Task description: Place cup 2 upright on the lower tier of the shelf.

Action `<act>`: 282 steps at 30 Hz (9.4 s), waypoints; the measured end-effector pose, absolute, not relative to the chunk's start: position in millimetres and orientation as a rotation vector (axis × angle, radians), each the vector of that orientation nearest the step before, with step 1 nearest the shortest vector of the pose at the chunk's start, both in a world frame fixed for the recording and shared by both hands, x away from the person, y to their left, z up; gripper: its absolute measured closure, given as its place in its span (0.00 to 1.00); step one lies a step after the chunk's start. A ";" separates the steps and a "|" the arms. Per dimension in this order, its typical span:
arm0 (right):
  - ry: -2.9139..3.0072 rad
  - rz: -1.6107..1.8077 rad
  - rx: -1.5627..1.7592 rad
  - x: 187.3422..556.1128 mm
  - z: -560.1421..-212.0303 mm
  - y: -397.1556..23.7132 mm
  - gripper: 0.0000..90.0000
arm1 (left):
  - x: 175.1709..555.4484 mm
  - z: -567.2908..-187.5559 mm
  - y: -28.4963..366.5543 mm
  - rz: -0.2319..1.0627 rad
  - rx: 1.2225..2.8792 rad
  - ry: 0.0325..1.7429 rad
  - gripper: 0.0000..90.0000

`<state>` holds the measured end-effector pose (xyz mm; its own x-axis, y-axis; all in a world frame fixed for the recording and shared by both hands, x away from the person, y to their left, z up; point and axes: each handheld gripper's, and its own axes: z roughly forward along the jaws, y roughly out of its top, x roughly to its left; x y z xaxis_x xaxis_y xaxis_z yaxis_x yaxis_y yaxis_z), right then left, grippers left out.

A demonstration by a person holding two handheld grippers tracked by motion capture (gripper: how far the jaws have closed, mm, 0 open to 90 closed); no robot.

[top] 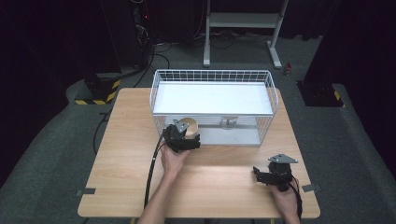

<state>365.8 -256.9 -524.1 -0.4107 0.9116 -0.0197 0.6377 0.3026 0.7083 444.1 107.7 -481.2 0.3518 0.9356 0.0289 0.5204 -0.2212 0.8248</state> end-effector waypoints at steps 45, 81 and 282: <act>2.157 0.881 1.377 365.9 -524.2 -257.0 0.17 | 431.2 -495.1 114.9 0.715 1.871 1.323 0.39; 2.156 0.881 1.382 365.8 -524.1 -256.8 0.17 | 457.9 -508.3 120.4 0.625 1.894 1.366 0.68; 2.155 0.879 1.380 365.3 -524.2 -256.9 0.17 | 332.9 -519.4 188.4 0.630 1.895 1.385 0.37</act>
